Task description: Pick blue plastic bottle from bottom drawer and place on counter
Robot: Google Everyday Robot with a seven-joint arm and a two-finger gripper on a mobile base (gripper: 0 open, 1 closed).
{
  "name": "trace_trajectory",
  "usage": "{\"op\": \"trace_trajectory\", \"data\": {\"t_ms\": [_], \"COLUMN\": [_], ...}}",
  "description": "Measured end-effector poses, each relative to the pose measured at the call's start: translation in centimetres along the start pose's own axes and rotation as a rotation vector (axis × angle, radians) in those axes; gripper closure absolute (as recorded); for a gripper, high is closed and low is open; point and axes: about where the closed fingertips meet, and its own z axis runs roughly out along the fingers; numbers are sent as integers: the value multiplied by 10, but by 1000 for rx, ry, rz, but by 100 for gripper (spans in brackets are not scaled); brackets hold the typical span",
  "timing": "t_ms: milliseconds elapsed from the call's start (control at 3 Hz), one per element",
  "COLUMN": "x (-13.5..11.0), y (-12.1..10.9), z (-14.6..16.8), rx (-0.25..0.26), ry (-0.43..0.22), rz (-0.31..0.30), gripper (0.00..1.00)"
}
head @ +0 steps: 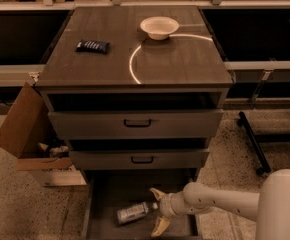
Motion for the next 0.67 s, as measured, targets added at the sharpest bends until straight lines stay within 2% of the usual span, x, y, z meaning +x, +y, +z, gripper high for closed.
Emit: {"op": "trace_trajectory", "data": {"t_ms": [667], "x": [8], "y": [-21], "z": [43], "rx": [-21], "ry": [-48], "rz": [-120], "gripper": [0]}}
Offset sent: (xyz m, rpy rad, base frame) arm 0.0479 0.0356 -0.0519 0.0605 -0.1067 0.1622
